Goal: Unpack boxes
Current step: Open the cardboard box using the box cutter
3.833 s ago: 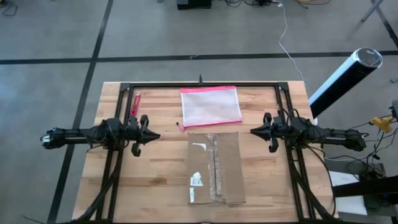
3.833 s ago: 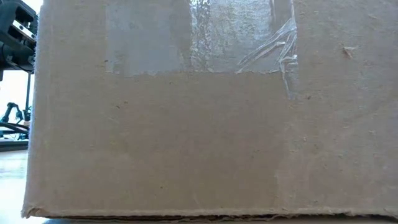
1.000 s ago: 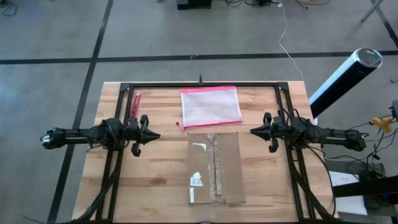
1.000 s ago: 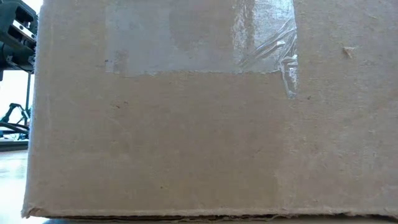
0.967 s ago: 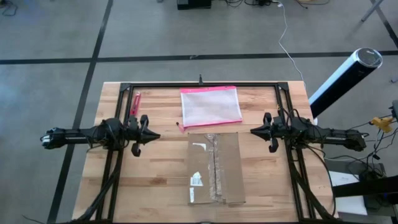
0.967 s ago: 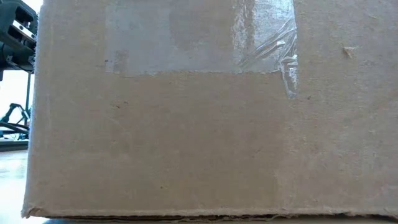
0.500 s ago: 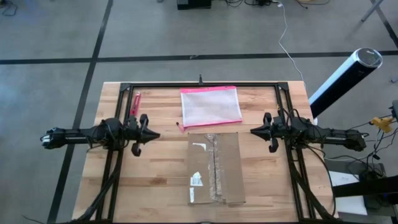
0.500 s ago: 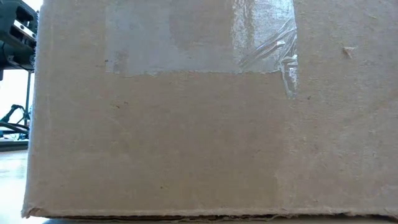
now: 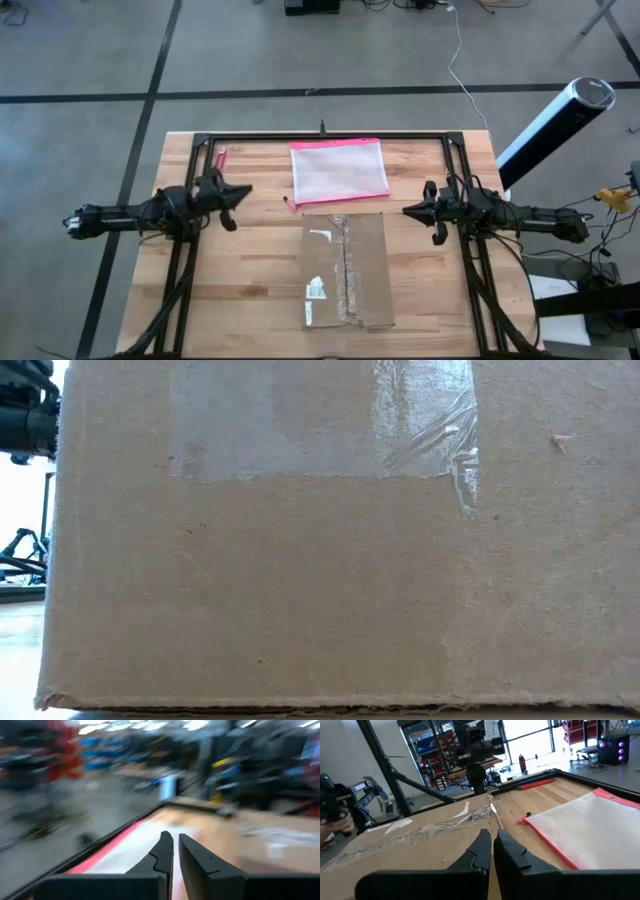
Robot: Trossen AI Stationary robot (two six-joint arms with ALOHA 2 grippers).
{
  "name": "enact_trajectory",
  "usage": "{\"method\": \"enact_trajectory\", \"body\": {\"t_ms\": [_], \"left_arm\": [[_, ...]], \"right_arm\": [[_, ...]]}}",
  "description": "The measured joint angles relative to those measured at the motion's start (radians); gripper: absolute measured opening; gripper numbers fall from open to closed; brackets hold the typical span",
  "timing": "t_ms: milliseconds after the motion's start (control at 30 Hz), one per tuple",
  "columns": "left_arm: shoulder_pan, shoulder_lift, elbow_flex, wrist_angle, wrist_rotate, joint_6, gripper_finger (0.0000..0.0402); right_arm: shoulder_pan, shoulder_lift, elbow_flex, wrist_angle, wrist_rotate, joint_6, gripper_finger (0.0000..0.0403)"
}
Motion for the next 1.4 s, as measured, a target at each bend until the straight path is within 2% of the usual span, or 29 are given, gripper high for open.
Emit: {"method": "enact_trajectory", "body": {"t_ms": [133, 200, 367, 500, 633, 733, 1000, 1167, 1400], "left_arm": [[0.001, 0.061, 0.132, -0.244, -0.264, -0.067, 0.0063], [0.004, 0.103, 0.184, -0.323, -0.36, -0.139, 0.0093], [0.04, 0.241, 0.236, -0.34, -0.452, -0.233, 0.0185], [0.088, 0.39, 0.266, -0.338, -0.44, -0.341, 0.025], [0.181, 0.572, 0.31, -0.354, -0.423, -0.415, 0.0282], [0.286, 0.709, 0.385, -0.389, -0.367, -0.45, 0.0284], [0.544, 1.08, 0.592, -0.65, -0.246, -0.467, 0.0276], [0.63, 1.265, 0.655, -0.726, -0.236, -0.456, 0.0277], [0.697, 1.427, 0.677, -0.729, -0.179, -0.395, 0.0298]], "right_arm": [[0.0, 0.0, 0.0, 0.001, 0.0, 0.0, 0.0002], [0.0, 0.0, 0.0, 0.002, 0.0, -0.001, 0.0002], [0.0, 0.0, 0.0, 0.002, 0.0, -0.007, 0.0002], [0.0, 0.0, 0.0, 0.002, 0.001, -0.011, 0.0002], [0.0, 0.0, 0.0, 0.002, 0.001, -0.011, 0.0002], [0.0, 0.0, 0.0, 0.002, 0.001, -0.011, 0.0002], [0.0, 0.0, 0.0, 0.002, 0.001, -0.011, 0.0002], [0.0, 0.0, 0.0, 0.002, 0.001, -0.011, 0.0002], [0.0, 0.0, 0.0, 0.008, 0.002, 0.001, 0.0002]]}}
